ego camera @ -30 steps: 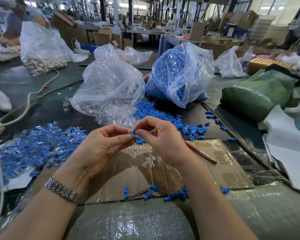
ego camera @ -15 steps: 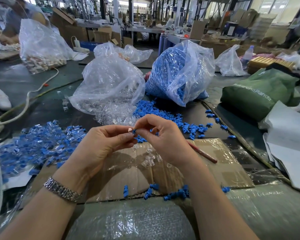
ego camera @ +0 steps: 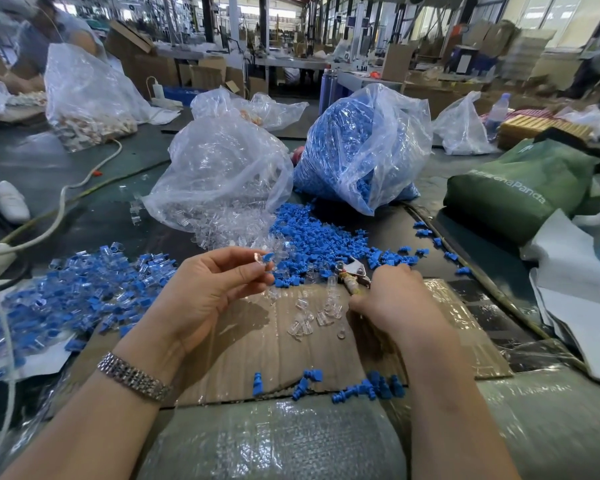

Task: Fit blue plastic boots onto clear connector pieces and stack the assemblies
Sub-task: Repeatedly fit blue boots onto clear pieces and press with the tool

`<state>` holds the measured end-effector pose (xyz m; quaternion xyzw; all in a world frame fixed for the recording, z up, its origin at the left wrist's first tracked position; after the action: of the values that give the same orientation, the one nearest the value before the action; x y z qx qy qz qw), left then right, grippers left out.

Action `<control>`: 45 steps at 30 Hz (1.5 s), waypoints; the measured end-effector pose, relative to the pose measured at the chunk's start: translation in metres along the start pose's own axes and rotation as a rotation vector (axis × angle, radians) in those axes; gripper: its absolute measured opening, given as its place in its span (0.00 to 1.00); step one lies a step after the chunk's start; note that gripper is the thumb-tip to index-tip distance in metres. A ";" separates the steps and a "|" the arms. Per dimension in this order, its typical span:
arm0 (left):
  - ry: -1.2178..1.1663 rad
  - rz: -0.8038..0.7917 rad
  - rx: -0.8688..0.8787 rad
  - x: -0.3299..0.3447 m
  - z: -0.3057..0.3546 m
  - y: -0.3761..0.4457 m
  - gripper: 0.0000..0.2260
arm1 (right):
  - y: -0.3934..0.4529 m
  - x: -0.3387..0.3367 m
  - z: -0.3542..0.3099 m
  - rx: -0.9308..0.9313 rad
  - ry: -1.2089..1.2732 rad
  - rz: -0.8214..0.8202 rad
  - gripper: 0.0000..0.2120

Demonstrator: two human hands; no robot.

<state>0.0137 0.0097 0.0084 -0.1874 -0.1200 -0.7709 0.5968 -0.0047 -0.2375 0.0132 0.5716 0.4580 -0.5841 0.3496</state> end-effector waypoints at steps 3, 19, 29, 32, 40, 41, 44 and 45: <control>-0.023 0.023 0.009 0.000 0.000 0.000 0.09 | -0.001 0.000 -0.004 -0.004 0.006 0.000 0.14; -0.156 0.038 0.016 -0.007 0.003 0.005 0.09 | -0.027 -0.034 -0.026 -0.440 0.786 -0.485 0.17; -0.078 0.074 0.038 -0.001 0.002 0.003 0.09 | -0.040 -0.027 -0.049 -0.595 0.683 -0.508 0.16; -0.016 0.069 0.059 0.002 0.003 0.001 0.08 | -0.039 -0.027 -0.050 -0.594 0.660 -0.500 0.16; 0.168 0.109 0.103 0.003 0.004 -0.004 0.10 | -0.036 -0.017 -0.054 -0.580 0.683 -0.432 0.16; 0.179 0.115 0.111 0.003 0.004 -0.004 0.10 | -0.036 -0.017 -0.053 -0.581 0.685 -0.428 0.15; 0.222 0.123 0.140 0.003 0.004 -0.004 0.11 | -0.034 -0.017 -0.052 -0.583 0.677 -0.424 0.16; 0.241 0.121 0.157 0.002 0.004 -0.003 0.11 | -0.034 -0.017 -0.052 -0.581 0.672 -0.416 0.16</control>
<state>0.0107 0.0102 0.0131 -0.0532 -0.0959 -0.7388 0.6650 -0.0162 -0.1793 0.0384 0.5036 0.7942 -0.2727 0.2033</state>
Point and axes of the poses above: each hand's wrist, its own y-axis towards the middle knuckle, its own x-axis out of the palm, z = x × y, the point moved 2 cm from there along y, towards the middle knuckle, and after that the axes turned 5 degrees about -y, right-handed, at the moved point
